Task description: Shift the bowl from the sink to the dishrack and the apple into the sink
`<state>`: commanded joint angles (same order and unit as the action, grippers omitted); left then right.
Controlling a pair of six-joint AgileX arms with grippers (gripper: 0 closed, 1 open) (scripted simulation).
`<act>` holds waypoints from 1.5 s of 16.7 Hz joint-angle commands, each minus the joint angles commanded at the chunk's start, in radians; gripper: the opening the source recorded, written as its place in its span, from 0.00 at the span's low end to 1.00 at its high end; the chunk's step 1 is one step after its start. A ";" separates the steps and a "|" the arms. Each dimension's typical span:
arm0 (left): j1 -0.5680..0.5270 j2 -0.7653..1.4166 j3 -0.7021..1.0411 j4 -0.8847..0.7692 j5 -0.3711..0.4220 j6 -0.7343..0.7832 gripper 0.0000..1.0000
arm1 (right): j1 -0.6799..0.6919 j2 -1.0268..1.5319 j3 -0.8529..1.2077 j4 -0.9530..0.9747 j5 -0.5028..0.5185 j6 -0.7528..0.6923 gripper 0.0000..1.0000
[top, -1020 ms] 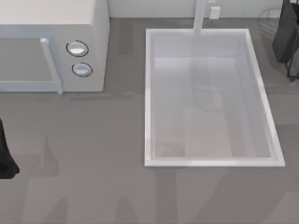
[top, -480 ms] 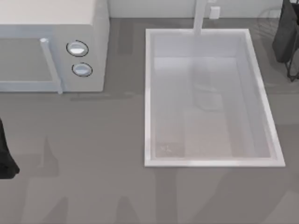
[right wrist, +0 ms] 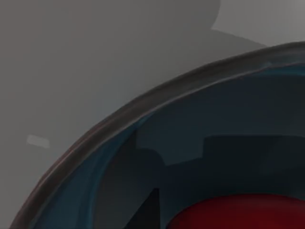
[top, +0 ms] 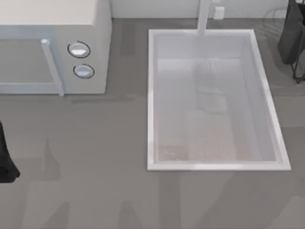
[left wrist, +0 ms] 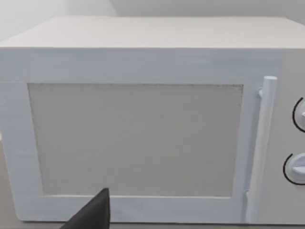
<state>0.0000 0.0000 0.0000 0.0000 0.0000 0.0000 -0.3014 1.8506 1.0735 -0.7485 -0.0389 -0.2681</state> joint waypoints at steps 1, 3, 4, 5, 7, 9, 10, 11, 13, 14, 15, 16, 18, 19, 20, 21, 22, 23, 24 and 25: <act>0.000 0.000 0.000 0.000 0.000 0.000 1.00 | 0.000 -0.001 0.003 -0.003 0.000 0.000 0.00; 0.000 0.000 0.000 0.000 0.000 0.000 1.00 | 0.000 -0.012 0.036 -0.040 0.000 -0.003 0.00; 0.000 0.000 0.000 0.000 0.000 0.000 1.00 | -0.001 -0.022 0.062 -0.075 -0.001 -0.003 0.00; 0.000 0.000 0.000 0.000 0.000 0.000 1.00 | -0.002 -0.033 0.090 -0.119 -0.002 -0.003 0.00; 0.000 0.000 0.000 0.000 0.000 0.000 1.00 | -0.004 -0.061 0.149 -0.226 -0.001 -0.004 0.00; 0.000 0.000 0.000 0.000 0.000 0.000 1.00 | -0.004 -0.092 0.208 -0.323 -0.001 -0.005 0.00; 0.000 0.000 0.000 0.000 0.000 0.000 1.00 | -0.004 -0.107 0.233 -0.355 -0.001 -0.005 0.00; 0.000 0.000 0.000 0.000 0.000 0.000 1.00 | -0.003 -0.119 0.252 -0.378 -0.001 -0.005 0.00; 0.000 0.000 0.000 0.000 0.000 0.000 1.00 | -0.003 -0.128 0.263 -0.392 -0.001 -0.005 0.00; 0.000 0.000 0.000 0.000 0.000 0.000 1.00 | -0.003 -0.128 0.263 -0.392 -0.001 -0.005 0.00; 0.000 0.000 0.000 0.000 0.000 0.000 1.00 | -0.003 -0.128 0.263 -0.392 -0.001 -0.005 0.00; 0.000 0.000 0.000 0.000 0.000 0.000 1.00 | -0.002 -0.124 0.261 -0.389 -0.001 -0.003 0.00; 0.000 0.000 0.000 0.000 0.000 0.000 1.00 | 0.004 -0.124 0.259 -0.380 0.003 -0.002 0.00; 0.000 0.000 0.000 0.000 0.000 0.000 1.00 | 0.015 -0.122 0.255 -0.360 0.011 0.001 0.00; 0.000 0.000 0.000 0.000 0.000 0.000 1.00 | 0.031 -0.121 0.248 -0.330 0.023 0.006 0.00; 0.000 0.000 0.000 0.000 0.000 0.000 1.00 | 0.051 -0.118 0.240 -0.291 0.039 0.012 0.00; 0.000 0.000 0.000 0.000 0.000 0.000 1.00 | 0.077 -0.116 0.229 -0.242 0.059 0.020 0.00; 0.000 0.000 0.000 0.000 0.000 0.000 1.00 | 0.106 -0.114 0.214 -0.183 0.081 0.029 0.00; 0.000 0.000 0.000 0.000 0.000 0.000 1.00 | 0.139 -0.112 0.198 -0.116 0.107 0.039 0.00; 0.000 0.000 0.000 0.000 0.000 0.000 1.00 | 0.176 -0.110 0.178 -0.040 0.135 0.049 0.00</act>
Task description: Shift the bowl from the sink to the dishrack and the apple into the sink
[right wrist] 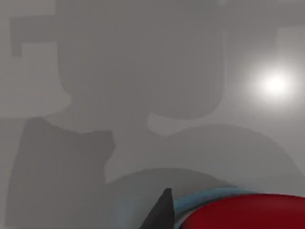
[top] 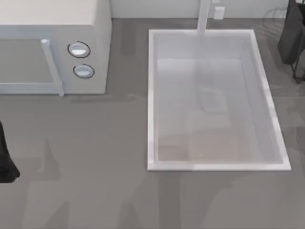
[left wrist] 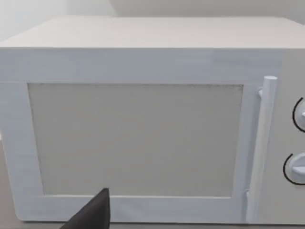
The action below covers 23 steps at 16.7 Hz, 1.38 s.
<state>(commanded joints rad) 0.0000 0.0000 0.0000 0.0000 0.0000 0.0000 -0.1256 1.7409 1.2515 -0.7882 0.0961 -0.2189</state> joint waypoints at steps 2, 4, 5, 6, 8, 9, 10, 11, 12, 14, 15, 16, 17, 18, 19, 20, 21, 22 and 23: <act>0.000 0.000 0.000 0.000 0.000 0.000 1.00 | 0.082 0.003 -0.047 0.175 0.063 0.023 0.00; 0.000 0.000 0.000 0.000 0.000 0.000 1.00 | 0.174 0.005 -0.104 0.372 0.134 0.048 0.00; 0.000 0.000 0.000 0.000 0.000 0.000 1.00 | 0.221 0.004 -0.136 0.477 0.170 0.060 0.00; 0.000 0.000 0.000 0.000 0.000 0.000 1.00 | 0.270 0.003 -0.170 0.584 0.207 0.073 0.00; 0.000 0.000 0.000 0.000 0.000 0.000 1.00 | 0.367 -0.006 -0.240 0.803 0.280 0.100 0.00; 0.000 0.000 0.000 0.000 0.000 0.000 1.00 | 0.415 -0.014 -0.276 0.912 0.316 0.114 0.00; 0.000 0.000 0.000 0.000 0.000 0.000 1.00 | 0.462 -0.023 -0.312 1.018 0.351 0.128 0.00; 0.000 0.000 0.000 0.000 0.000 0.000 1.00 | 0.507 -0.034 -0.346 1.121 0.385 0.143 0.00; 0.000 0.000 0.000 0.000 0.000 0.000 1.00 | 0.551 -0.046 -0.379 1.219 0.417 0.157 0.00; 0.000 0.000 0.000 0.000 0.000 0.000 1.00 | 0.630 -0.072 -0.437 1.391 0.475 0.184 0.00; 0.000 0.000 0.000 0.000 0.000 0.000 1.00 | 0.665 -0.086 -0.462 1.463 0.500 0.197 0.00; 0.000 0.000 0.000 0.000 0.000 0.000 1.00 | 0.696 -0.099 -0.485 1.524 0.522 0.208 0.00; 0.000 0.000 0.000 0.000 0.000 0.000 1.00 | 0.722 -0.112 -0.504 1.574 0.542 0.218 0.00; 0.000 0.000 0.000 0.000 0.000 0.000 1.00 | 0.744 -0.123 -0.520 1.614 0.557 0.227 0.00; 0.000 0.000 0.000 0.000 0.000 0.000 1.00 | 0.761 -0.131 -0.532 1.643 0.569 0.233 0.00; 0.000 0.000 0.000 0.000 0.000 0.000 1.00 | 0.771 -0.137 -0.540 1.661 0.577 0.237 0.00; 0.000 0.000 0.000 0.000 0.000 0.000 1.00 | 0.776 -0.139 -0.543 1.669 0.580 0.239 0.00; 0.000 0.000 0.000 0.000 0.000 0.000 1.00 | 0.776 -0.139 -0.543 1.669 0.580 0.239 0.00; 0.000 0.000 0.000 0.000 0.000 0.000 1.00 | 0.776 -0.139 -0.543 1.669 0.580 0.239 0.00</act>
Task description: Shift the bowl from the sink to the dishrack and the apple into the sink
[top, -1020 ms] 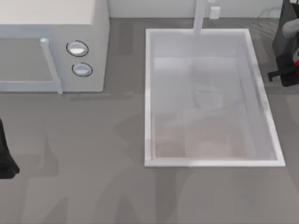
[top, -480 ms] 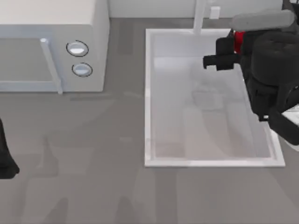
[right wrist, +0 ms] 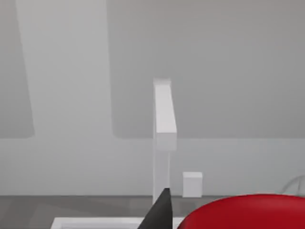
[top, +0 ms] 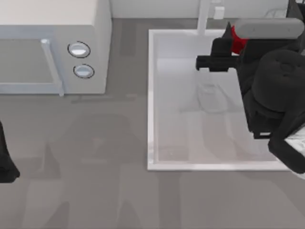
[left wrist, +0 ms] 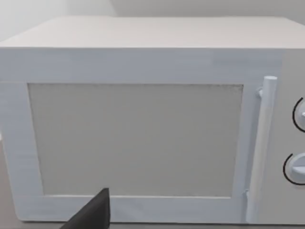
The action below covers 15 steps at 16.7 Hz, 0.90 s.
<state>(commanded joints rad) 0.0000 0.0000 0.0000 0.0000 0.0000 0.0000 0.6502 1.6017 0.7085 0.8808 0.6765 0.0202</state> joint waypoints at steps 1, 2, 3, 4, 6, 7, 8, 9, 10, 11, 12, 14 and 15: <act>0.000 0.000 0.000 0.000 0.000 0.000 1.00 | 0.000 0.000 0.000 0.000 0.000 0.000 0.00; 0.000 0.000 0.000 0.000 0.000 0.000 1.00 | -0.004 0.004 0.004 -0.003 -0.003 0.001 0.00; 0.000 0.000 0.000 0.000 0.000 0.000 1.00 | -0.004 0.007 0.004 0.000 -0.003 0.001 0.00; 0.000 0.000 0.000 0.000 0.000 0.000 1.00 | -0.003 0.019 0.002 0.012 -0.002 0.001 0.00; 0.000 0.000 0.000 0.000 0.000 0.000 1.00 | 0.000 0.074 -0.003 0.069 0.000 0.001 0.00; 0.000 0.000 0.000 0.000 0.000 0.000 1.00 | 0.001 0.116 -0.008 0.113 0.002 0.001 0.00; 0.000 0.000 0.000 0.000 0.000 0.000 1.00 | 0.003 0.166 -0.014 0.167 0.005 0.001 0.00; 0.000 0.000 0.000 0.000 0.000 0.000 1.00 | 0.004 0.221 -0.021 0.231 0.007 0.001 0.00; 0.000 0.000 0.000 0.000 0.000 0.000 1.00 | 0.004 0.278 -0.030 0.302 0.009 0.000 0.00; 0.000 0.000 0.000 0.000 0.000 0.000 1.00 | 0.004 0.335 -0.039 0.377 0.011 0.000 0.00; 0.000 0.000 0.000 0.000 0.000 0.000 1.00 | 0.004 0.390 -0.050 0.450 0.011 -0.001 0.00; 0.000 0.000 0.000 0.000 0.000 0.000 1.00 | 0.003 0.492 -0.070 0.580 0.011 -0.003 0.00; 0.000 0.000 0.000 0.000 0.000 0.000 1.00 | 0.002 0.537 -0.079 0.632 0.010 -0.003 0.00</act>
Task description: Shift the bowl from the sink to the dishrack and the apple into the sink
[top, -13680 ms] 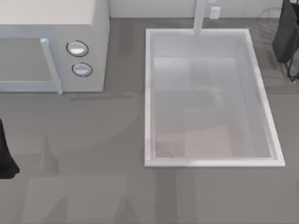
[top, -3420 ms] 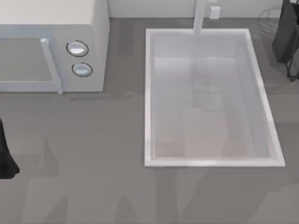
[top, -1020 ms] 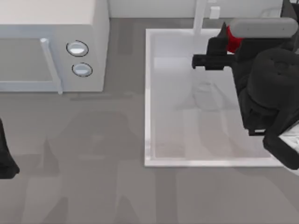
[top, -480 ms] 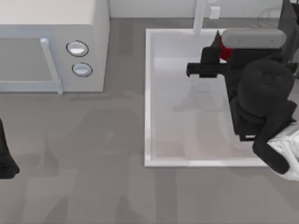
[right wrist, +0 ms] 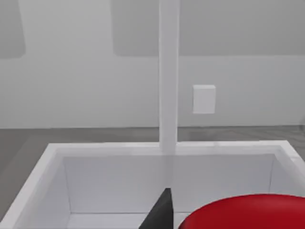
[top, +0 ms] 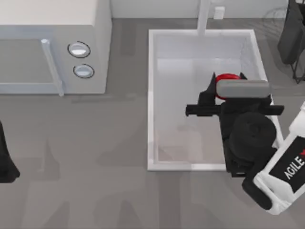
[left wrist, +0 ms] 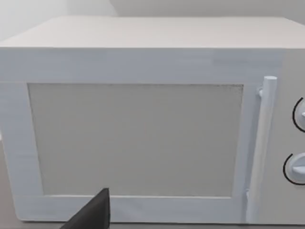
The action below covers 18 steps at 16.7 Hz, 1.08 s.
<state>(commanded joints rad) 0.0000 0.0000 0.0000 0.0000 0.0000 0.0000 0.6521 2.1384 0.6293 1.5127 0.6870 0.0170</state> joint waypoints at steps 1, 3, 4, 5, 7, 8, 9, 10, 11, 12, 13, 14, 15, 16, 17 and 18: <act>0.000 0.000 0.000 0.000 0.000 0.000 1.00 | -0.001 0.037 -0.008 0.041 -0.001 0.000 0.00; 0.000 0.000 0.000 0.000 0.000 0.000 1.00 | -0.003 0.084 -0.018 0.091 -0.002 -0.001 0.00; 0.000 0.000 0.000 0.000 0.000 0.000 1.00 | -0.003 0.093 -0.021 0.100 -0.002 -0.001 0.00; 0.000 0.000 0.000 0.000 0.000 0.000 1.00 | -0.003 0.093 -0.021 0.100 -0.002 -0.001 0.00; 0.000 0.000 0.000 0.000 0.000 0.000 1.00 | -0.003 0.093 -0.021 0.100 -0.002 -0.001 0.00; 0.000 0.000 0.000 0.000 0.000 0.000 1.00 | -0.003 0.093 -0.021 0.100 -0.002 -0.001 0.00; 0.000 0.000 0.000 0.000 0.000 0.000 1.00 | -0.003 0.093 -0.021 0.100 -0.002 -0.001 0.08; 0.000 0.000 0.000 0.000 0.000 0.000 1.00 | -0.003 0.093 -0.021 0.100 -0.002 -0.001 0.15; 0.000 0.000 0.000 0.000 0.000 0.000 1.00 | -0.003 0.093 -0.021 0.100 -0.002 -0.001 0.23; 0.000 0.000 0.000 0.000 0.000 0.000 1.00 | -0.003 0.093 -0.021 0.100 -0.002 -0.001 0.30; 0.000 0.000 0.000 0.000 0.000 0.000 1.00 | -0.003 0.093 -0.021 0.100 -0.002 -0.001 0.38; 0.000 0.000 0.000 0.000 0.000 0.000 1.00 | -0.003 0.093 -0.021 0.100 -0.002 -0.001 0.45; 0.000 0.000 0.000 0.000 0.000 0.000 1.00 | -0.003 0.093 -0.021 0.100 -0.002 -0.001 0.53; 0.000 0.000 0.000 0.000 0.000 0.000 1.00 | -0.003 0.093 -0.021 0.100 -0.002 -0.001 0.60; 0.000 0.000 0.000 0.000 0.000 0.000 1.00 | -0.003 0.093 -0.021 0.100 -0.002 -0.001 0.68; 0.000 0.000 0.000 0.000 0.000 0.000 1.00 | -0.003 0.093 -0.021 0.100 -0.002 -0.001 0.75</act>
<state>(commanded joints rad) 0.0000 0.0000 0.0000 0.0000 0.0000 0.0000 0.6491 2.2314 0.6086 1.6129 0.6848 0.0160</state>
